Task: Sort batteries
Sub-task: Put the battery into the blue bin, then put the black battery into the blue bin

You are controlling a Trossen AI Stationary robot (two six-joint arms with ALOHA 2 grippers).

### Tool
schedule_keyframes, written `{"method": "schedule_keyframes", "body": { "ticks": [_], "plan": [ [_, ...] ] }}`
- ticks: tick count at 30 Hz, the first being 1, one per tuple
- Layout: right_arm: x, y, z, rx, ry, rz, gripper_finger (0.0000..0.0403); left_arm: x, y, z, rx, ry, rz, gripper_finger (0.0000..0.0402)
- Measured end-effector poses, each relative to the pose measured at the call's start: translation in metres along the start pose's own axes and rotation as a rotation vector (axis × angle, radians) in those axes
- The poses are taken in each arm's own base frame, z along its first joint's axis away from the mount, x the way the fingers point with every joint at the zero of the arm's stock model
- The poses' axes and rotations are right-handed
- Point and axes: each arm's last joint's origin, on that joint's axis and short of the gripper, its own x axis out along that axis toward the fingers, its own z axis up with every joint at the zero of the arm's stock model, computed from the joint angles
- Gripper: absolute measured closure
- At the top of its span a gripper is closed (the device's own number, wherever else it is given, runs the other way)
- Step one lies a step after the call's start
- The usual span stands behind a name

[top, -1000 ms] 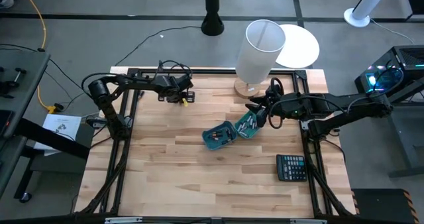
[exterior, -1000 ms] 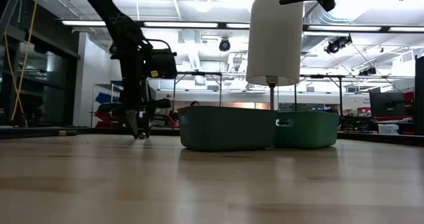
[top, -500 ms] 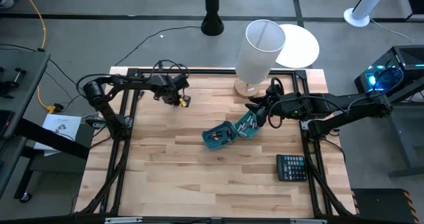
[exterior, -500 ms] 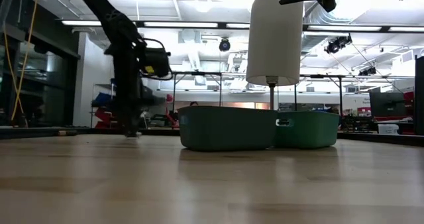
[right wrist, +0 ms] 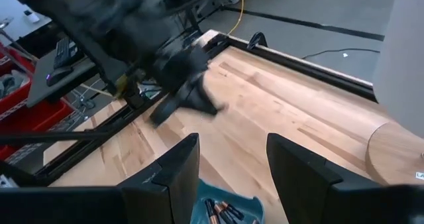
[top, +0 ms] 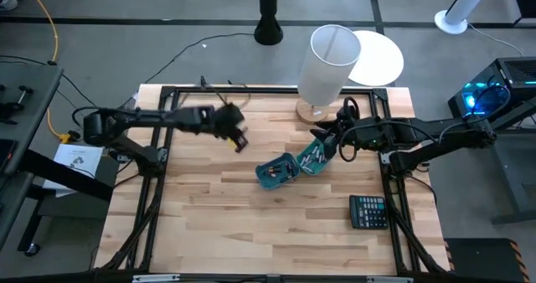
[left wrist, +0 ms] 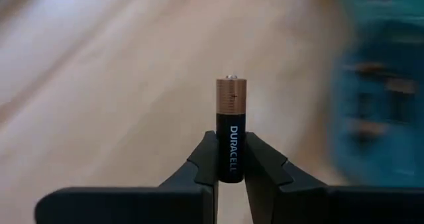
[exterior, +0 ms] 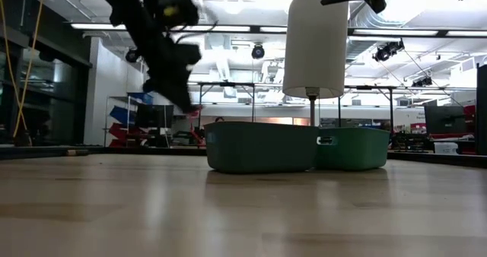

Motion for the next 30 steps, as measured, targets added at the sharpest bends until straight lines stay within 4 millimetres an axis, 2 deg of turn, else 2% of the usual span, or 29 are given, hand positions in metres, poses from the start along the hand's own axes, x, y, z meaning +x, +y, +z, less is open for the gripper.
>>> {"method": "schedule_keyframes", "body": {
  "ticks": [7,9,13,15,19,22,24,27,29,30],
  "plan": [
    [0.000,0.000,0.001,0.029,-0.024,-0.017,0.0231,0.012,-0.092,-0.018,0.227,-0.164,-0.279,0.0371],
    [0.000,0.000,0.001,0.031,-0.024,-0.018,0.0231,0.016,-0.113,-0.025,0.271,-0.209,-0.344,0.0371],
    [0.000,0.000,0.001,0.045,-0.025,-0.017,0.0231,0.027,-0.135,-0.034,0.287,-0.242,-0.398,0.0370],
    [0.000,0.000,0.001,0.050,-0.025,-0.017,0.0231,0.032,-0.138,-0.034,0.271,-0.204,-0.377,0.0349],
    [0.000,0.000,0.001,0.051,-0.025,-0.017,0.0231,0.034,-0.136,-0.020,0.310,-0.152,-0.287,0.0276],
    [0.000,0.000,0.001,0.051,-0.025,-0.017,0.0231,0.026,-0.131,-0.001,0.352,-0.125,-0.233,0.0226],
    [0.000,0.000,0.001,0.051,-0.025,-0.017,0.0231,0.014,-0.121,0.011,0.392,-0.062,-0.138,0.0202],
    [0.000,0.000,0.001,0.050,-0.025,-0.017,0.0231,-0.011,-0.085,0.023,0.377,0.016,0.239,0.0184],
    [0.000,0.000,0.001,0.048,-0.025,-0.017,0.0231,-0.025,-0.045,0.022,0.273,0.085,0.461,0.0181],
    [0.000,0.000,0.001,0.046,-0.025,-0.018,0.0231,-0.029,-0.023,0.019,0.195,0.125,0.514,0.0181]
  ]
}}
